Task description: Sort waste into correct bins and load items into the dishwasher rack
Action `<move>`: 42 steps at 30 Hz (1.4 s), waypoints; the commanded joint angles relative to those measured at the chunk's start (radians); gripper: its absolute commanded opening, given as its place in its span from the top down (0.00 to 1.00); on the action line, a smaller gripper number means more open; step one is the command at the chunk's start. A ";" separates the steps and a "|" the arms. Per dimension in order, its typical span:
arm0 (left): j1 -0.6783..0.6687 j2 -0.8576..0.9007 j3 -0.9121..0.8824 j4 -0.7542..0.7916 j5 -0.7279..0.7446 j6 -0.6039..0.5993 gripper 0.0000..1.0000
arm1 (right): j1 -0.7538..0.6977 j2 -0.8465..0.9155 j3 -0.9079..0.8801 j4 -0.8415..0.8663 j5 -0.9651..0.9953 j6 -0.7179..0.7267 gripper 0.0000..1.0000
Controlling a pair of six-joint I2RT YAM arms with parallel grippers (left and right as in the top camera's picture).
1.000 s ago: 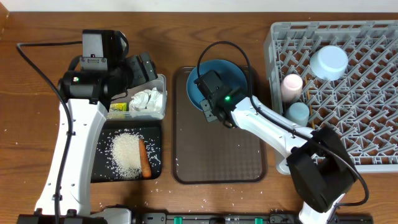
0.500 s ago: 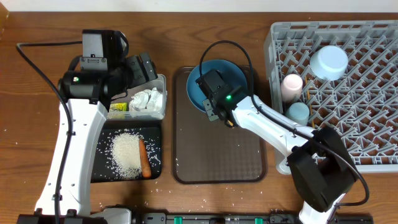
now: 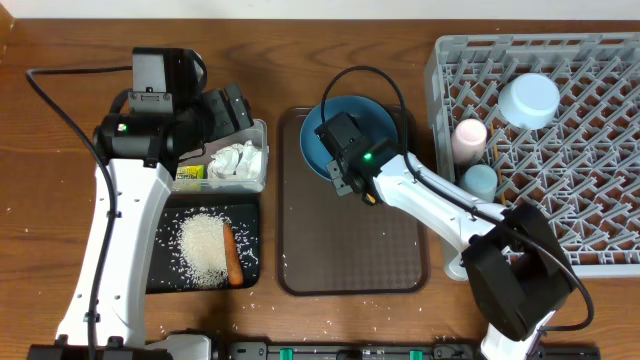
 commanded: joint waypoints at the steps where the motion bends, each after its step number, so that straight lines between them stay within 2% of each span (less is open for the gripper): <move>1: 0.004 -0.014 0.003 0.000 -0.010 -0.001 0.05 | -0.013 0.010 -0.002 -0.013 0.016 0.005 0.70; 10: 0.004 -0.014 0.003 0.000 -0.010 -0.001 0.05 | -0.014 0.011 -0.002 -0.021 0.017 0.005 0.78; 27: 0.004 -0.014 0.003 0.000 -0.010 -0.001 0.05 | -0.019 0.011 -0.002 -0.042 0.017 -0.003 0.87; 35: 0.004 -0.014 0.003 0.000 -0.010 -0.001 0.05 | -0.019 0.011 -0.002 -0.030 0.017 -0.003 0.99; 42: 0.004 -0.014 0.003 0.000 -0.010 -0.001 0.05 | -0.019 0.011 -0.002 -0.029 0.017 -0.002 0.99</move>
